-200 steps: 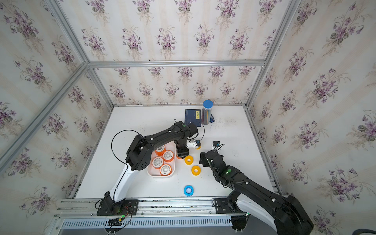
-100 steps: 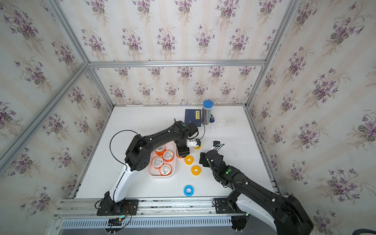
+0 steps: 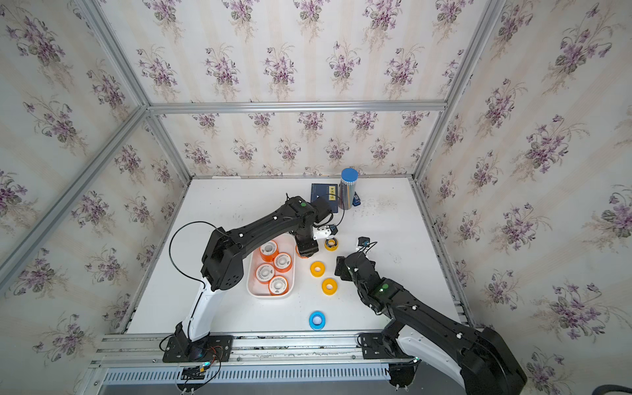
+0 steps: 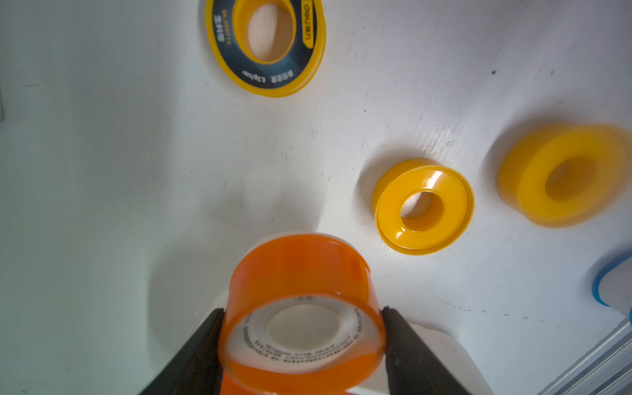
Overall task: Put the sealing tape into the storage box
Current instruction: Place the sealing tape in the storage box.
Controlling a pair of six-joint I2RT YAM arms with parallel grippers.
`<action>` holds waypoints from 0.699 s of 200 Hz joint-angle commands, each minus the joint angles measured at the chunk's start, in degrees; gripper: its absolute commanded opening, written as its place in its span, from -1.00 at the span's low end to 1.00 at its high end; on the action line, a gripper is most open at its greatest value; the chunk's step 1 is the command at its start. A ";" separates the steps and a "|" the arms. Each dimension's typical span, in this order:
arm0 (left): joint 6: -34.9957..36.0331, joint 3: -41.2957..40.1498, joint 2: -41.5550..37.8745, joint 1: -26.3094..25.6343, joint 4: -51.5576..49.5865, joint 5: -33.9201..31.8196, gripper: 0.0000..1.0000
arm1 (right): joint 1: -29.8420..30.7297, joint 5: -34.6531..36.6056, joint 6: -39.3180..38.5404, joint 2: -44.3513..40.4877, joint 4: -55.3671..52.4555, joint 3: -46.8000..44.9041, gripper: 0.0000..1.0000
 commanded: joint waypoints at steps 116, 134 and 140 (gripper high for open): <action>-9.47 -23.99 -22.39 4.44 6.13 -0.46 0.26 | 0.05 0.21 0.20 0.88 0.83 0.62 0.79; -10.74 -26.35 -22.28 5.60 8.70 1.50 0.27 | 0.10 0.26 0.19 1.14 0.71 0.71 0.79; -11.05 -26.75 -21.76 5.90 9.18 2.11 0.27 | 0.05 0.25 0.24 1.07 0.63 0.71 0.79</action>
